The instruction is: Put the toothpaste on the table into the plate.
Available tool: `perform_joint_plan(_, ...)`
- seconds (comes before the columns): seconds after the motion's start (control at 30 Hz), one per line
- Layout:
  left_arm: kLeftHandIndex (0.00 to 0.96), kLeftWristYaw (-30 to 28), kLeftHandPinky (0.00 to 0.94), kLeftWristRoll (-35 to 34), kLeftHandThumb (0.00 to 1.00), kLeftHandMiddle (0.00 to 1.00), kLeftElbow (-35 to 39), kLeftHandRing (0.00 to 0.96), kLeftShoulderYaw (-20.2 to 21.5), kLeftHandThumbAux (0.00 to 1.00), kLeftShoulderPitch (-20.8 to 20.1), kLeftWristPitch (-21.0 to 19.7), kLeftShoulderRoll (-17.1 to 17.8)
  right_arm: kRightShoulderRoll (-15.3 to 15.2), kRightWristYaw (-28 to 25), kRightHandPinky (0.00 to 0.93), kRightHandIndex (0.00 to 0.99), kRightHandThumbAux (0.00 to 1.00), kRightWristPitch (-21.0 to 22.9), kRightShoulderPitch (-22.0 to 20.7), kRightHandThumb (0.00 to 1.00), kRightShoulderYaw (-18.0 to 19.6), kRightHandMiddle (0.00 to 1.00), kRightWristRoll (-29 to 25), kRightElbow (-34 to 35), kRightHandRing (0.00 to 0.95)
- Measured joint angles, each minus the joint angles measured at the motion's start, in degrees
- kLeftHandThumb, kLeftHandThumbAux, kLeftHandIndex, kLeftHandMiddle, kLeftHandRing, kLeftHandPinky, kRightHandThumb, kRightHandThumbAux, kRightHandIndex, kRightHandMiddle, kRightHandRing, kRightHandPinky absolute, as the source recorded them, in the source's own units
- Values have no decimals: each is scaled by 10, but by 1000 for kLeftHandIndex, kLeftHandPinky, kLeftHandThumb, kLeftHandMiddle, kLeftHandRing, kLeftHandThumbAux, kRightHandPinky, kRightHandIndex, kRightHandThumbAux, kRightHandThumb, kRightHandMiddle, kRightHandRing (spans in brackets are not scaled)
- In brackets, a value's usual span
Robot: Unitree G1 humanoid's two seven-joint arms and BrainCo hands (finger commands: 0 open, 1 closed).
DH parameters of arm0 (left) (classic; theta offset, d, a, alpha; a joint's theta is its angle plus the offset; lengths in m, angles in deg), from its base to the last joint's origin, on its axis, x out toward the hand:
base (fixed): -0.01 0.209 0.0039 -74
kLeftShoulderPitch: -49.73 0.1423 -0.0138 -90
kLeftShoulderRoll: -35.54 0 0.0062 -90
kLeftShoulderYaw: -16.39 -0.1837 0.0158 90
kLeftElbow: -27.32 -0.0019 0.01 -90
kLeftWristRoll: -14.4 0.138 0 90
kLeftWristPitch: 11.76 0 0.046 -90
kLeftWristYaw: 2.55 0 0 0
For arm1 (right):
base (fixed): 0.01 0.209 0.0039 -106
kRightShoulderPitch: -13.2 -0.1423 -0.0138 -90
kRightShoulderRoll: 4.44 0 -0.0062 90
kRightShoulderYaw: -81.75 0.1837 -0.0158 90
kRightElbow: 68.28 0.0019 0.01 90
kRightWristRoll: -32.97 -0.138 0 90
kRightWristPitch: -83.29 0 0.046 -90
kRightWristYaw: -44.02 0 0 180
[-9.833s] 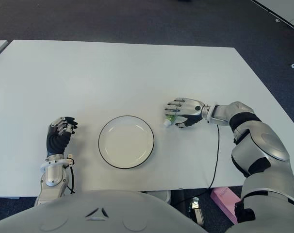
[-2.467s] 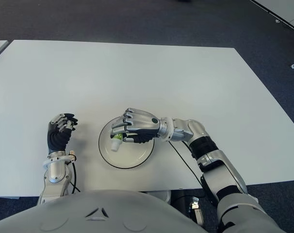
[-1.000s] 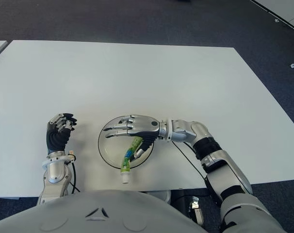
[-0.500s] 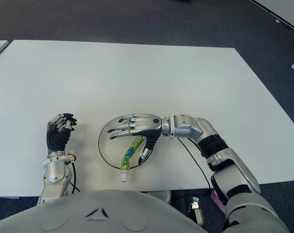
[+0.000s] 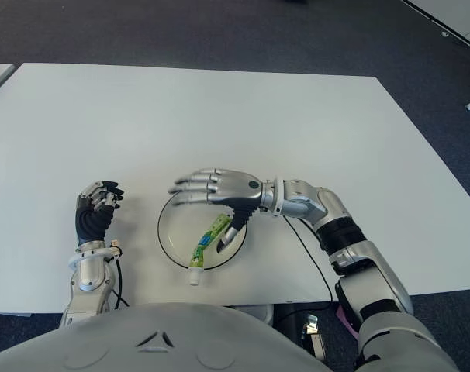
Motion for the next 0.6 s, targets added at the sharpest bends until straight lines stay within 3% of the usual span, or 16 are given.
perform_joint_plan(0.37,432,0,534,0,710,513,-1,515,1,721,-5,5,2,53,109,0,0,563,11,42,30,68,0,-5,-30,0)
perform_joint_plan(0.6,432,0,532,-1,709,515,-2,512,1,722,-7,5,3,80,144,0,0,652,19,62,71,86,0,-12,-42,0)
